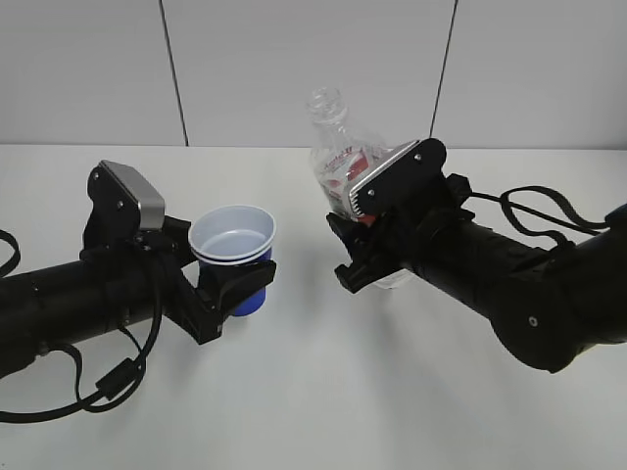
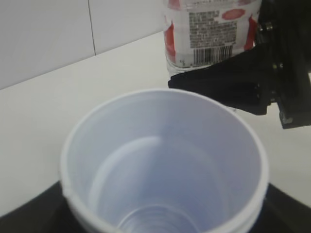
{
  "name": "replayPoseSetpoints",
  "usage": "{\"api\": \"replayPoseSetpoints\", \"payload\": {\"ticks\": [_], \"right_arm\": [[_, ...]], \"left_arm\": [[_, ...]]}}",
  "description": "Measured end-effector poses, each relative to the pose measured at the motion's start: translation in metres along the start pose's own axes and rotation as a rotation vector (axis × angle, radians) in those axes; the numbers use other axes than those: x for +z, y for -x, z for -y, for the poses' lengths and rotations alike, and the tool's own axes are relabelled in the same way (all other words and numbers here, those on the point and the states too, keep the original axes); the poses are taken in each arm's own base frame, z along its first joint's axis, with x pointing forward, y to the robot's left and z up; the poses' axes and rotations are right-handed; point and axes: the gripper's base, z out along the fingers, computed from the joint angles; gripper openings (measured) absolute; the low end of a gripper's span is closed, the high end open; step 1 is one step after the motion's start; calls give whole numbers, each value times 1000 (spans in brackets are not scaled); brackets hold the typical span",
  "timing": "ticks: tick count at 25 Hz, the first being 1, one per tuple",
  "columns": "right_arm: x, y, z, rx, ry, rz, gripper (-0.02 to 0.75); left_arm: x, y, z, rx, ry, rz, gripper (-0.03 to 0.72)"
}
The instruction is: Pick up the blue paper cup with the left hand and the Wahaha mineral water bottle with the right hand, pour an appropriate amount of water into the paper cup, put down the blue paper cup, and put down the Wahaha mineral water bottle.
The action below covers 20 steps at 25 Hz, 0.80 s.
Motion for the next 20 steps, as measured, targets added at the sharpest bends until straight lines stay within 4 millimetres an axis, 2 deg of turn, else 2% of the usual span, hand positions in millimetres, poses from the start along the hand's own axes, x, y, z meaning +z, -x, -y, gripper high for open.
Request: {"api": "replayPoseSetpoints", "payload": {"ticks": [6, 20], "right_arm": [[-3, 6, 1, -76, 20, 12, 497], [-4, 6, 0, -359, 29, 3, 497]], "left_arm": [[0, -1, 1, 7, -11, -9, 540], [0, -3, 1, 13, -15, -35, 540]]}}
